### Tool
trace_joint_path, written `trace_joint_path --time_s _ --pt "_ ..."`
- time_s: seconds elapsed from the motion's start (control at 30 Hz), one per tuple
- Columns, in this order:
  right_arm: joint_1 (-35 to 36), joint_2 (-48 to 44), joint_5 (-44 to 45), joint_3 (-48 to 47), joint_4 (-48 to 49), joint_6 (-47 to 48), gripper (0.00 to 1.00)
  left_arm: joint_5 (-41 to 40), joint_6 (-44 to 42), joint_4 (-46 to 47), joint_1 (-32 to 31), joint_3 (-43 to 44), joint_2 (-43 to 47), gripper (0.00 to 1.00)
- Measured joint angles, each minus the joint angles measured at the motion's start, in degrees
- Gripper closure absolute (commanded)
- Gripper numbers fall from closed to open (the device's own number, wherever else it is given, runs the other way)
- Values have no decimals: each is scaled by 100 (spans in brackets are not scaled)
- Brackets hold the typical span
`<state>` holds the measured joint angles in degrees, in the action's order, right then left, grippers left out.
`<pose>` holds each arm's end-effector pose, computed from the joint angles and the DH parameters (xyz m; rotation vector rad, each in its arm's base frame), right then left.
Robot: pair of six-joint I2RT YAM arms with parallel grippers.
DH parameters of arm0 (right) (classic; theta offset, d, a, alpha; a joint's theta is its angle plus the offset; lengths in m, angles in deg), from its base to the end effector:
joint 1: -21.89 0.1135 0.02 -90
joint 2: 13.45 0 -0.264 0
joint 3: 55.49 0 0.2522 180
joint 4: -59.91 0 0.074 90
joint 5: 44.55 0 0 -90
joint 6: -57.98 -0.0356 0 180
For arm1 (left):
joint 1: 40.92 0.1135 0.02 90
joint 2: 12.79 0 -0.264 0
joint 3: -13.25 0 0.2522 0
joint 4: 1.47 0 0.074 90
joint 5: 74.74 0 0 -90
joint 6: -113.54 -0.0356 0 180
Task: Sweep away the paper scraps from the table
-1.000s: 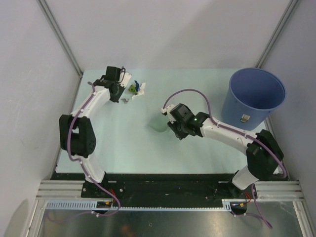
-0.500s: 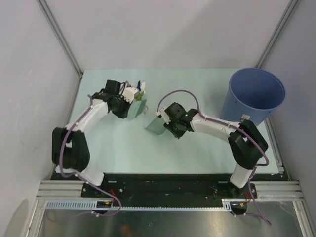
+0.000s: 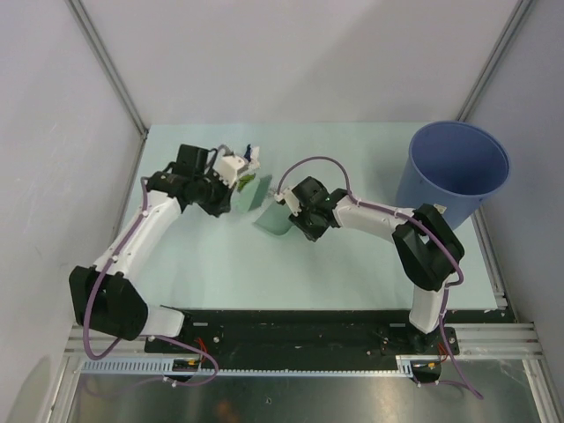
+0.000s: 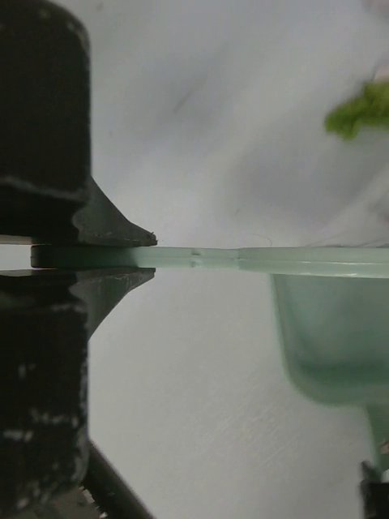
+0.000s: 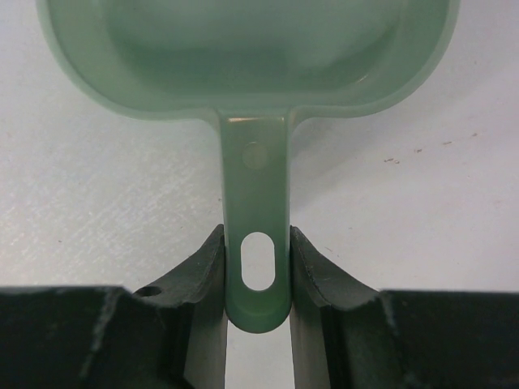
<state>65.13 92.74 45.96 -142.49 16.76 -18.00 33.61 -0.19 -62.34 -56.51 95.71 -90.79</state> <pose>0.2790 0.2619 0.1871 -1.2758 2.3432 0.1542 0.2630 -0.0850 0.3016 0.9614 2.3267 -0.3513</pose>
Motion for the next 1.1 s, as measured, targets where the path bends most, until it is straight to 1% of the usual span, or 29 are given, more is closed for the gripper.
trace_joint_path --time_s 0.13,0.2,0.37,0.43,0.5,0.63,0.8,0.9,1.0,1.1 --pt "-26 0 39 -20 -96 -50 100 -463 129 -20 271 640 -76 100" --pt "-37 0 66 -20 -140 -79 100 -901 170 76 313 1032 -299 100" --pt "-76 15 63 -149 -289 -151 100 -1987 243 455 343 1694 -1370 100" --pt "-131 90 72 -317 -345 -175 100 -2238 260 518 356 1797 -1808 100" --pt "-192 275 114 -577 -402 -177 100 -2321 275 542 372 1849 -2214 100" --pt "-271 881 173 -1252 -579 -162 100 -2006 273 509 380 1858 -2643 100" --pt "-299 1403 203 -1829 -678 -127 100 -1207 201 575 201 1784 -2599 100" --pt "-293 1412 160 -1840 -579 -72 100 -726 79 619 -26 1515 -2470 100" --pt "-269 1331 131 -1582 -188 46 100 -243 -24 603 -190 1220 -2275 100" --pt "-225 1158 48 -1231 170 83 100 -114 -37 568 -216 1158 -2116 100"
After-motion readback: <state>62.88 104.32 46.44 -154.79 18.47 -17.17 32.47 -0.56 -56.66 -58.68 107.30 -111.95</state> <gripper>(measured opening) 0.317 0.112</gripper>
